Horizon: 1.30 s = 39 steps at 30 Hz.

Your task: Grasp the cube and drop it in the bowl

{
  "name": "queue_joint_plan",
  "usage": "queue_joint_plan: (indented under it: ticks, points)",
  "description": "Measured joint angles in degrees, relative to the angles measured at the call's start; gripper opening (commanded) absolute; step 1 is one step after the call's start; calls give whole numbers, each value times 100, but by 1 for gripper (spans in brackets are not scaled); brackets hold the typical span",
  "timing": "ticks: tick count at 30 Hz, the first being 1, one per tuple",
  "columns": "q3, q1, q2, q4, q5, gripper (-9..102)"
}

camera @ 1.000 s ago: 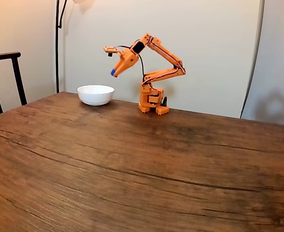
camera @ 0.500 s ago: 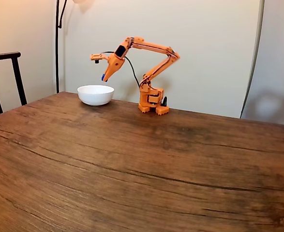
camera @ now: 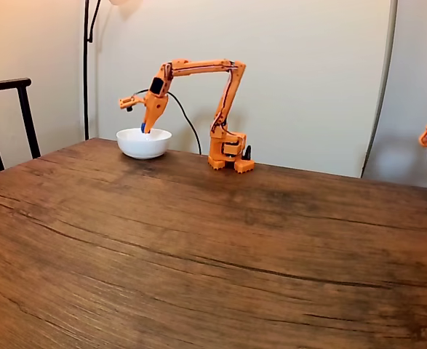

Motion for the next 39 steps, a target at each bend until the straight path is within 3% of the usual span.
queue_joint_plan:
  ticks: [6, 16, 28, 39]
  points:
    - [-79, -79, -18, 62, 18, 37]
    - [-870, -905, 527, 1274, 18, 36]
    - [-932, -3138, 2048, 2707, -62, 9]
    - [9, -4597, 3797, 3199, -712, -1]
